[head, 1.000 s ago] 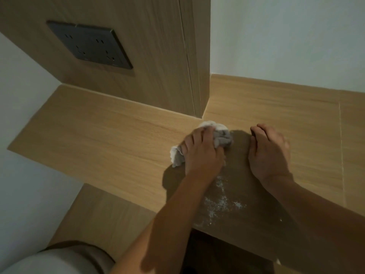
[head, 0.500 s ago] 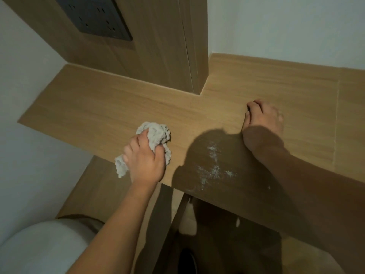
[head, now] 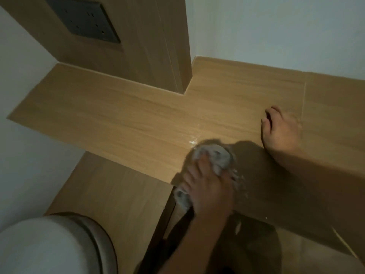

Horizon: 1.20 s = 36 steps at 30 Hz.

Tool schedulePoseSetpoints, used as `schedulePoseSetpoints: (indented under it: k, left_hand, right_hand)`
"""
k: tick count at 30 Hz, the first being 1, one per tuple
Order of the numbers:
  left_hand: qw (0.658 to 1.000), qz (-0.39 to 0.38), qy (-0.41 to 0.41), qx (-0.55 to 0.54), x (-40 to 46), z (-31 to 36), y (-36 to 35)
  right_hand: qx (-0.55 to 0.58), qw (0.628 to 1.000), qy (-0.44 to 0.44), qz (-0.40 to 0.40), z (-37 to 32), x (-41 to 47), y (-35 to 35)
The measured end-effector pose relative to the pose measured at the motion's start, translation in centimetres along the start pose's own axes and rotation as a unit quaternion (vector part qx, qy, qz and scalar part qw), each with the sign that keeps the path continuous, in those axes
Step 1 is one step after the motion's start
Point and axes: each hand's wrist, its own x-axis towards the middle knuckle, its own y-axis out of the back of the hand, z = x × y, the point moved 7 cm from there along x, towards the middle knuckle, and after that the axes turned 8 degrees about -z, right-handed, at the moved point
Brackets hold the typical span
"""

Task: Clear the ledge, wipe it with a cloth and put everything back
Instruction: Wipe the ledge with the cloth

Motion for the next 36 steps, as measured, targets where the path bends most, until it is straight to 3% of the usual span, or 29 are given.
schedulePoseSetpoints:
  k: [3,5,12,16,18,20,22,24,26,28,31,36]
  left_hand:
    - [0.988,0.131,0.064,-0.045,5.5,-4.9,7.8]
    - [0.982,0.166,0.08,-0.039,9.4,-7.6,11.1]
    - [0.987,0.157,0.0,0.027,12.3,-6.2,8.8]
    - [0.999,0.028,-0.025,-0.034,7.7,-1.5,1.0]
    - [0.996,-0.011,-0.083,0.004,4.3,2.1,-2.6]
    - [0.992,-0.003,-0.123,0.015,2.8,4.1,-3.8]
    - [0.991,-0.005,-0.124,-0.055,2.9,4.4,-1.9]
    - [0.986,0.006,-0.102,-0.134,4.1,2.6,1.3]
    - [0.982,0.07,-0.062,-0.163,6.5,-0.2,5.9]
    - [0.979,0.142,-0.005,-0.149,10.1,-4.6,10.3]
    - [0.981,0.159,0.035,-0.108,15.2,-8.4,13.3]
    - [0.988,0.155,0.005,-0.001,17.8,-5.4,10.2]
  right_hand:
    - [0.01,1.0,-0.004,0.003,0.2,0.4,-0.6]
    - [0.01,1.0,-0.005,0.017,0.5,0.5,-0.5]
    - [0.017,0.999,-0.004,0.047,0.2,0.3,-0.3]
    - [0.026,0.999,-0.002,0.048,0.1,0.2,-0.1]
    - [0.026,0.998,0.001,0.051,0.2,0.3,-0.1]
    - [0.024,0.999,-0.001,0.046,0.3,0.4,-0.2]
    - [0.023,0.999,-0.002,0.038,0.4,0.4,-0.3]
    - [0.024,0.999,0.005,0.039,0.2,0.3,-0.1]
    - [0.019,0.999,0.009,0.037,0.1,0.3,-0.1]
    - [0.02,0.999,0.008,0.037,0.1,0.2,-0.2]
    - [0.029,0.998,-0.001,0.047,0.2,0.3,-0.3]
    - [0.025,0.998,-0.005,0.052,0.4,0.4,-0.5]
